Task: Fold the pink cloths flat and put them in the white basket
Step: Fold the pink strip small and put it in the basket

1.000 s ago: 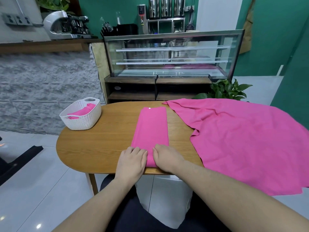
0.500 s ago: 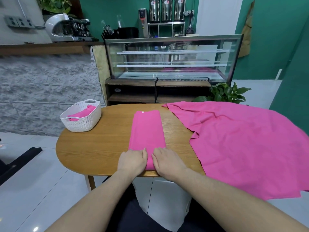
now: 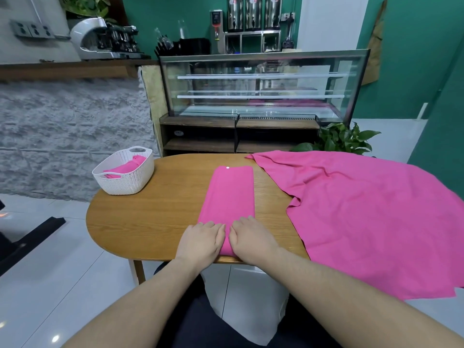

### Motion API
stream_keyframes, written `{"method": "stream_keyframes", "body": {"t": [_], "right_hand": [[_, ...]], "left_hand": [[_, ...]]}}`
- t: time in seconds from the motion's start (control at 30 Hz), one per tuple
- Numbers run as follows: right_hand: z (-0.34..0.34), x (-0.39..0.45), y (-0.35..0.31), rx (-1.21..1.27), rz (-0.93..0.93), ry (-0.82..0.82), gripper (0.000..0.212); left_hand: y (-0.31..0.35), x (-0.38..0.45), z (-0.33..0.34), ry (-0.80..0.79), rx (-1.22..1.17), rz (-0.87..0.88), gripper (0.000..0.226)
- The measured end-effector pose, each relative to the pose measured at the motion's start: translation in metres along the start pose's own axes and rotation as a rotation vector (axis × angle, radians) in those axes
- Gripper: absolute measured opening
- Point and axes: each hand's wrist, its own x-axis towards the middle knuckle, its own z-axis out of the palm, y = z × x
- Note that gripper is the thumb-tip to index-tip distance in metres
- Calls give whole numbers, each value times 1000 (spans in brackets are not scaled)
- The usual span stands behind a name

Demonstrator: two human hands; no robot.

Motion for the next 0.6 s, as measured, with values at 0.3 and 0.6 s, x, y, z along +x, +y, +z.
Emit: {"method": "stream_keyframes", "body": {"t": [0.3, 0.6], "right_hand": [[-1, 1, 6, 14, -49, 25, 44], [-10, 12, -7, 128, 200, -245, 41]], "left_hand": [[8, 5, -7, -76, -13, -115, 50], [-9, -15, 6, 164, 24, 129, 16]]}}
